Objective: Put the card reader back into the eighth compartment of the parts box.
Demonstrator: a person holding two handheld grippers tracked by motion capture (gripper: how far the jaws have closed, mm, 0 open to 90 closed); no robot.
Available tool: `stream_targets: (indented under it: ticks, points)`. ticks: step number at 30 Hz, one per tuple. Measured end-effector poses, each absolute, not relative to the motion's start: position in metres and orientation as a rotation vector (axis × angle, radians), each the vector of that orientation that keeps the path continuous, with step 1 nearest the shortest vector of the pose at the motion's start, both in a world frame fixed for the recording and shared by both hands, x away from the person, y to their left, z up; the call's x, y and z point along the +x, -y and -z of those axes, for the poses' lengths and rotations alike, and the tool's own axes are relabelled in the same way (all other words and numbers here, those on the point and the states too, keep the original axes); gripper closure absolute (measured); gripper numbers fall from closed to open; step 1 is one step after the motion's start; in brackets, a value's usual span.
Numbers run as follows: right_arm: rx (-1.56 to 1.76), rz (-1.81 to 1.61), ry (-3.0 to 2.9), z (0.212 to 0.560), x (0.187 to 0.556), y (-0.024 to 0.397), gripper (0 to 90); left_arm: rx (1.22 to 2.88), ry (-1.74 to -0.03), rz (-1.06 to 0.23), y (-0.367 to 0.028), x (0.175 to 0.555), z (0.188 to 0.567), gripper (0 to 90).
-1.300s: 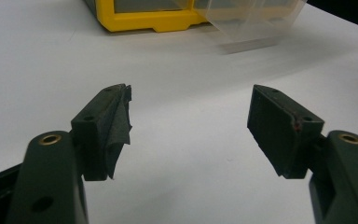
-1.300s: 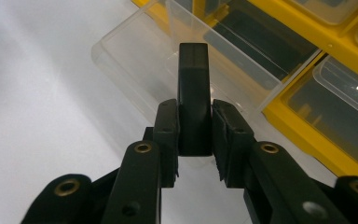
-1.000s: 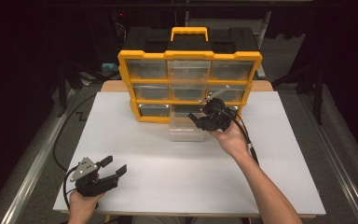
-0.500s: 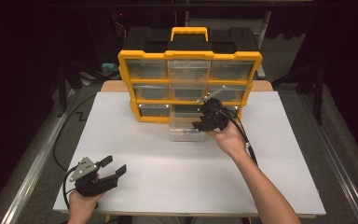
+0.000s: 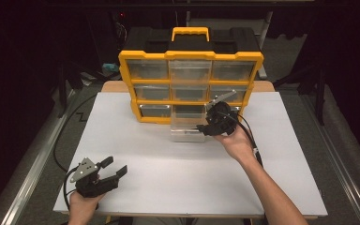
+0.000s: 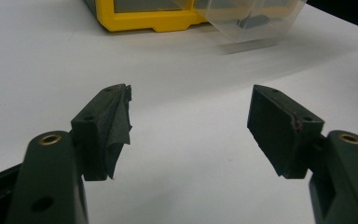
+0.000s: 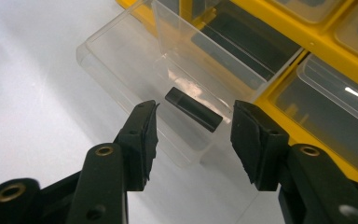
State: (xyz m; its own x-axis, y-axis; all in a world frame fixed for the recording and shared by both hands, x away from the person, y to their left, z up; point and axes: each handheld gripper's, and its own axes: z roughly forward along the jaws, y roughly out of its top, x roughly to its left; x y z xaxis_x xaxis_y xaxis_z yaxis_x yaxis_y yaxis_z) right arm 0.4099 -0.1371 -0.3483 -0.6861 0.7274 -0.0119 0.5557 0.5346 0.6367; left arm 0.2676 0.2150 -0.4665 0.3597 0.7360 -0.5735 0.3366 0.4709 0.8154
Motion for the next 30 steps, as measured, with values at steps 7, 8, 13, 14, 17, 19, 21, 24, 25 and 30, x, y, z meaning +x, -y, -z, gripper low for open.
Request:
stream_targets:
  ticks: [7,8,13,14,17,19,21,24,25,30]
  points:
    - [1.046,-0.923,-2.479,0.347,0.402,0.145,48.2,1.113,-1.232,-0.341,-0.215,0.267,0.467,30.8]
    - [1.049,-0.929,-2.478,0.347,0.400,0.146,48.0,1.113,-1.232,-0.341,-0.215,0.267,0.467,30.7]
    - [1.043,-0.947,-2.474,0.348,0.397,0.150,46.8,1.114,-1.232,-0.341,-0.215,0.268,0.467,30.7]
    - [1.040,-0.950,-2.470,0.349,0.396,0.151,46.7,1.115,-1.232,-0.341,-0.215,0.268,0.467,30.8]
    - [1.026,-0.959,-2.460,0.349,0.394,0.153,46.6,1.107,-1.232,-0.341,-0.215,0.267,0.466,30.7]
    - [1.025,-0.967,-2.455,0.349,0.393,0.154,46.4,1.112,-1.232,-0.341,-0.215,0.267,0.466,30.8]
    - [1.020,-0.971,-2.450,0.349,0.391,0.155,46.3,1.108,-1.231,-0.341,-0.214,0.267,0.466,30.8]
    - [1.008,-0.975,-2.448,0.349,0.389,0.156,45.8,1.111,-1.230,-0.341,-0.215,0.267,0.466,30.8]
    - [1.002,-0.977,-2.446,0.349,0.388,0.156,45.6,1.113,-1.231,-0.341,-0.215,0.267,0.466,30.7]
    - [0.998,-0.997,-2.438,0.349,0.385,0.160,45.0,1.112,-1.230,-0.341,-0.215,0.267,0.467,30.7]
